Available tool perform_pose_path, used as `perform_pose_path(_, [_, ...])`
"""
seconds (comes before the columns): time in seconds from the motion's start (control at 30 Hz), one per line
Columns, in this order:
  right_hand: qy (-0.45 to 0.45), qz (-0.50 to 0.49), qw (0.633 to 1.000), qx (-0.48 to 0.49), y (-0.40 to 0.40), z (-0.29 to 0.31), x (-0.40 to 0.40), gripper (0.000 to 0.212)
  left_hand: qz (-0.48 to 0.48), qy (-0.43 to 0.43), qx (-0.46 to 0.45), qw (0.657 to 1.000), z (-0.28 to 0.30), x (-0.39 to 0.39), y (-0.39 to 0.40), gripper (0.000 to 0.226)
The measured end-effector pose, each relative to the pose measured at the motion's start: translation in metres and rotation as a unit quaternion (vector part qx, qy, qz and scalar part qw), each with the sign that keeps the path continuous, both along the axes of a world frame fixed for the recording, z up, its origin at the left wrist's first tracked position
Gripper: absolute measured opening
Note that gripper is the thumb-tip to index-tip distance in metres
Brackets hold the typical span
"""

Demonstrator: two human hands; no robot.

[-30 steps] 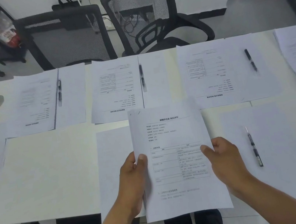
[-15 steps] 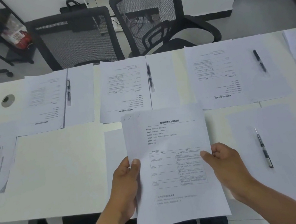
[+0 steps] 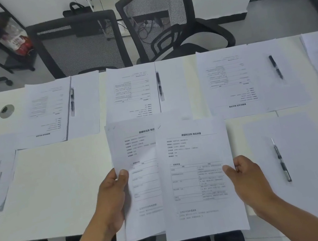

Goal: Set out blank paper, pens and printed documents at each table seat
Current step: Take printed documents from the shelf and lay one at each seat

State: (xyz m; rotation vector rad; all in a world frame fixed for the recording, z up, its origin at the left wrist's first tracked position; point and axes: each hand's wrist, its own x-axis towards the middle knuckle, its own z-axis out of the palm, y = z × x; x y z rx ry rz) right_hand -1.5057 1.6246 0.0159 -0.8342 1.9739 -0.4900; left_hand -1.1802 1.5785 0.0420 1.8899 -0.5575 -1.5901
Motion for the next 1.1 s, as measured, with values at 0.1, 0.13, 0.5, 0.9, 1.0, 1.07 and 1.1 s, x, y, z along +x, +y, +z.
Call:
perform_pose_path(0.1, [0.012,-0.003,1.000,0.007,0.003,-0.004,-0.005,0.029,0.014,-0.008,0.000,1.000,0.002,0.018,-0.001,0.026])
perform_pose_path(0.13, [0.017,-0.003,1.000,0.008,0.004,-0.005,-0.006,0.029,0.015,-0.010,0.000,1.000,0.004,0.023,-0.001,0.026])
perform_pose_path(0.5, [0.021,0.009,0.999,0.030,0.010,-0.012,0.000,0.027,0.036,-0.013,-0.013,0.999,0.012,0.069,0.009,0.030])
perform_pose_path(0.9, [0.001,0.009,1.000,0.015,0.003,-0.019,0.020,0.032,-0.004,0.009,0.008,1.000,0.001,0.038,0.009,0.030])
perform_pose_path(1.0, [0.006,0.007,1.000,0.013,0.000,-0.021,0.022,0.034,-0.020,0.015,0.012,1.000,-0.003,0.025,0.005,0.029])
perform_pose_path(1.07, [0.012,0.013,1.000,0.012,-0.001,-0.023,0.023,0.035,-0.024,0.019,0.015,0.999,-0.006,0.019,0.004,0.029])
perform_pose_path(1.1, [0.014,0.014,1.000,0.011,-0.001,-0.024,0.023,0.034,-0.024,0.019,0.017,0.999,-0.007,0.017,0.003,0.028])
